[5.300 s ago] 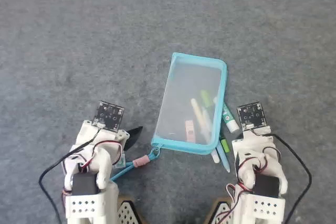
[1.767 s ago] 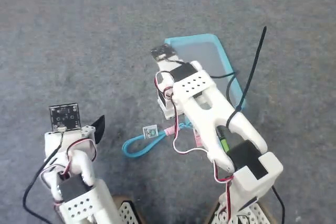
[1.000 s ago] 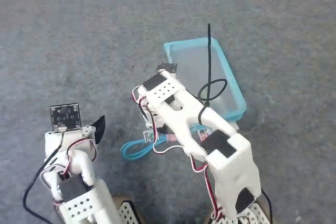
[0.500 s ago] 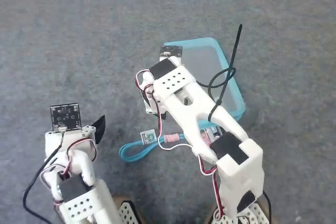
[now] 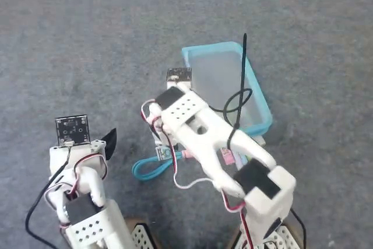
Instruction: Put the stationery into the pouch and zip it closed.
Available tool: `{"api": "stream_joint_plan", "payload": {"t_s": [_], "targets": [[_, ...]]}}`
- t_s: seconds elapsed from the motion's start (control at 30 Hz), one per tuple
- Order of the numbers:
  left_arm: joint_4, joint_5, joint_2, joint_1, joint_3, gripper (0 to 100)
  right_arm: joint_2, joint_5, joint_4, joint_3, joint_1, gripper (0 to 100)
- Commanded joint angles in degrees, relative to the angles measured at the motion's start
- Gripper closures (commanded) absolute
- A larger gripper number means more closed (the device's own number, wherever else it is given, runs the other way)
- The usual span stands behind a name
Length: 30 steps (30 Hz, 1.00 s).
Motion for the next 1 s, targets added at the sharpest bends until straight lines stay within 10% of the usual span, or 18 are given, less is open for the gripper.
{"api": "stream_joint_plan", "payload": {"t_s": [0.0,0.97], "targets": [[-1.4,-0.8,-1.1,0.3,-0.5,61,-6.9,-1.9,-6.8,6.1,-0.6,86.5],[-1.3,-0.8,-1.1,0.3,-0.5,61,-2.0,-7.6,-8.7,8.7,2.8,86.4]]}}
